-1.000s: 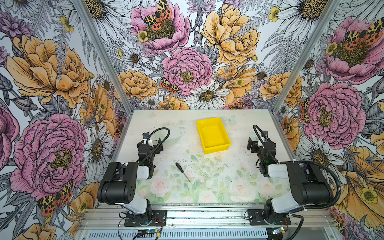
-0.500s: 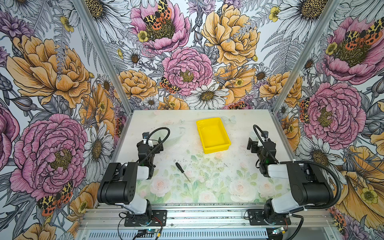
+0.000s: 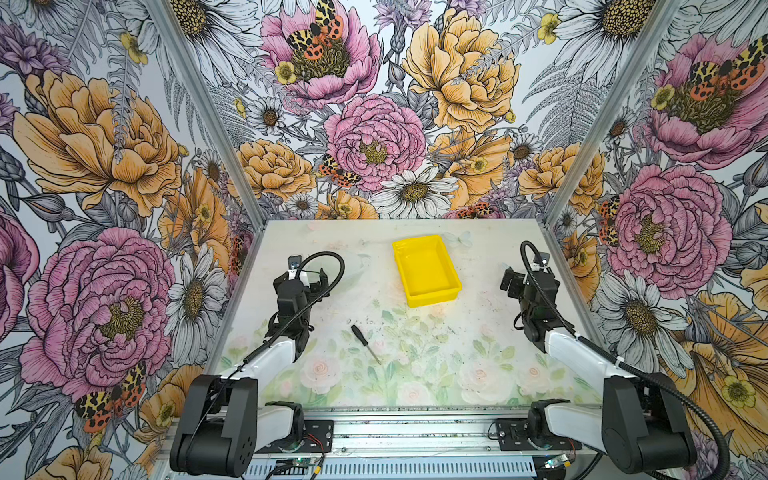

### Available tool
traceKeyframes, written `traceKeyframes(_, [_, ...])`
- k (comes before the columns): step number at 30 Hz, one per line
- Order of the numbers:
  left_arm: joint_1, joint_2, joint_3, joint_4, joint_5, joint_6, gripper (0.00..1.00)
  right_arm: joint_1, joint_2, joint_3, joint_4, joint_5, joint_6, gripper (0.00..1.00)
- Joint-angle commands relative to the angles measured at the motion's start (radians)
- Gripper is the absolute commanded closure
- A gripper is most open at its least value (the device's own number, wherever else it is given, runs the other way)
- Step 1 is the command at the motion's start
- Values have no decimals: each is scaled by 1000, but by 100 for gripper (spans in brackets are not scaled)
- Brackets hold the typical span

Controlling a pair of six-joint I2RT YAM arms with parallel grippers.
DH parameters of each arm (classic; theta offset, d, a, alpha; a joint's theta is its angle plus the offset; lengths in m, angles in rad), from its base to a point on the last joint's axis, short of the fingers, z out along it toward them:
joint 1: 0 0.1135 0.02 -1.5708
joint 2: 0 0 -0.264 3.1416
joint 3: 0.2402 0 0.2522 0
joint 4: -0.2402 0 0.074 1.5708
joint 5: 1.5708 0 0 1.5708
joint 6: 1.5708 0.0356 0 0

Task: Put the screwdriver in the bin
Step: 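Move the left gripper over the black-handled screwdriver while the right arm reaches toward the bin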

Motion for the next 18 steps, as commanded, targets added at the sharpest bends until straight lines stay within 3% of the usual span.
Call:
traceKeyframes(1, [-23,-54,37,-166,-51,-6,1,36,-54,76,-303,108,115,1])
traceKeyframes(11, [-93,-118,191,-486,-63,-178,1,163,-117,191,-695,-3,348,0])
traceKeyframes(18, [-89,-83,331,-782,9,-346,1,314,-117,191,-731,-13,381,0])
